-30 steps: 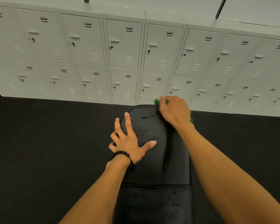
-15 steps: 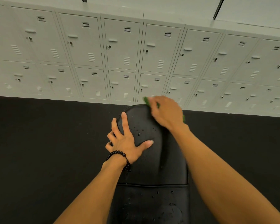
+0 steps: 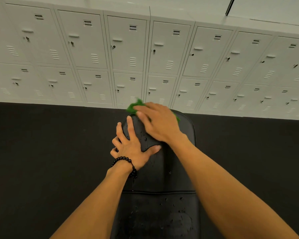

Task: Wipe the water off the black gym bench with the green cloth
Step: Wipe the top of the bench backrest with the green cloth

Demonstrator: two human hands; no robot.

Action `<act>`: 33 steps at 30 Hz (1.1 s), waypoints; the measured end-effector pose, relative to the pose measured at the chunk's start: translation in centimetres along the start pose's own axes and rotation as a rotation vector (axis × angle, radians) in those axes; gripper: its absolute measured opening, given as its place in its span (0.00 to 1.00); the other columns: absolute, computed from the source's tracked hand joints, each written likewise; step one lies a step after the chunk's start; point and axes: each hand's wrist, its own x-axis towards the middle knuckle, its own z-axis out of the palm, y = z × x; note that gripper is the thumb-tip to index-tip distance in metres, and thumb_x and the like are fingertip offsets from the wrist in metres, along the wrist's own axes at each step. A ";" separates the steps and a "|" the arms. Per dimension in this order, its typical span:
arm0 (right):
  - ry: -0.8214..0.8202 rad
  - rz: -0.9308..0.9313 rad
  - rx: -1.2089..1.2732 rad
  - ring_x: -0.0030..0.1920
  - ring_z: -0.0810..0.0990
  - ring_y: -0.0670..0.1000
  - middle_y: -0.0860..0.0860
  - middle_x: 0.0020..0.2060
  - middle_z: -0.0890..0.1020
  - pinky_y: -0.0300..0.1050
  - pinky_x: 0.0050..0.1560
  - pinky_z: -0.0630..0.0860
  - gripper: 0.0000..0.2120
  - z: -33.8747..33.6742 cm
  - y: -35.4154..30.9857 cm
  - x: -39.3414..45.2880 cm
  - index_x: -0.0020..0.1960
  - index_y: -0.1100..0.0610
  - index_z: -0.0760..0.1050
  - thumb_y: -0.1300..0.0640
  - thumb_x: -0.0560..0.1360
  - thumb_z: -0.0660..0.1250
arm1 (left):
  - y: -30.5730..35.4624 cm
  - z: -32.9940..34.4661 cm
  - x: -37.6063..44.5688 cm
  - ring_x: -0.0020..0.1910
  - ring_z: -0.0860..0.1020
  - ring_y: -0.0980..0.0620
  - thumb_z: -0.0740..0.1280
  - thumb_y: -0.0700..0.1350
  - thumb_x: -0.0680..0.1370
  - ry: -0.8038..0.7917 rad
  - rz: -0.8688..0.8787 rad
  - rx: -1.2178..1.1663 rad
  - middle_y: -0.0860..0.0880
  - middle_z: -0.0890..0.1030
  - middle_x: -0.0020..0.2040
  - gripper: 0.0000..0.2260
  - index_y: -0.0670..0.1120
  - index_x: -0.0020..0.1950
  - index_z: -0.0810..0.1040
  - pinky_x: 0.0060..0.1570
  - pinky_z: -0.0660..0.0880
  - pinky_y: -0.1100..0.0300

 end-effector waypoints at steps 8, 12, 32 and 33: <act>0.175 0.683 -0.053 0.47 0.80 0.59 0.54 0.49 0.80 0.53 0.52 0.75 0.20 -1.2 1.7 0.1 0.52 0.55 0.78 0.48 0.83 0.50 | 0.2 -0.2 0.0 0.71 0.56 0.37 0.66 0.75 0.64 -0.028 0.001 0.007 0.46 0.33 0.77 0.59 0.58 0.74 0.25 0.64 0.62 0.38; 0.054 0.058 0.015 0.59 0.78 0.52 0.49 0.60 0.81 0.49 0.59 0.71 0.17 -1.1 2.0 -2.5 0.66 0.49 0.78 0.48 0.83 0.56 | 0.0 -0.1 0.0 0.71 0.57 0.36 0.67 0.75 0.63 -0.011 0.002 -0.008 0.47 0.34 0.77 0.59 0.59 0.75 0.26 0.64 0.63 0.38; 0.289 0.574 0.262 0.73 0.62 0.38 0.46 0.77 0.64 0.35 0.67 0.64 0.19 -1.2 3.1 -11.5 0.73 0.47 0.71 0.46 0.83 0.57 | 0.2 -0.2 0.1 0.72 0.55 0.35 0.68 0.75 0.63 -0.024 -0.008 0.012 0.46 0.34 0.77 0.59 0.60 0.73 0.25 0.65 0.62 0.36; 0.320 0.639 0.344 0.73 0.59 0.35 0.47 0.78 0.62 0.33 0.67 0.61 0.19 -1.3 3.9 -11.8 0.72 0.49 0.71 0.46 0.84 0.56 | 0.2 -0.3 0.2 0.72 0.55 0.35 0.67 0.75 0.63 -0.025 -0.007 0.012 0.47 0.34 0.77 0.59 0.60 0.73 0.25 0.66 0.61 0.36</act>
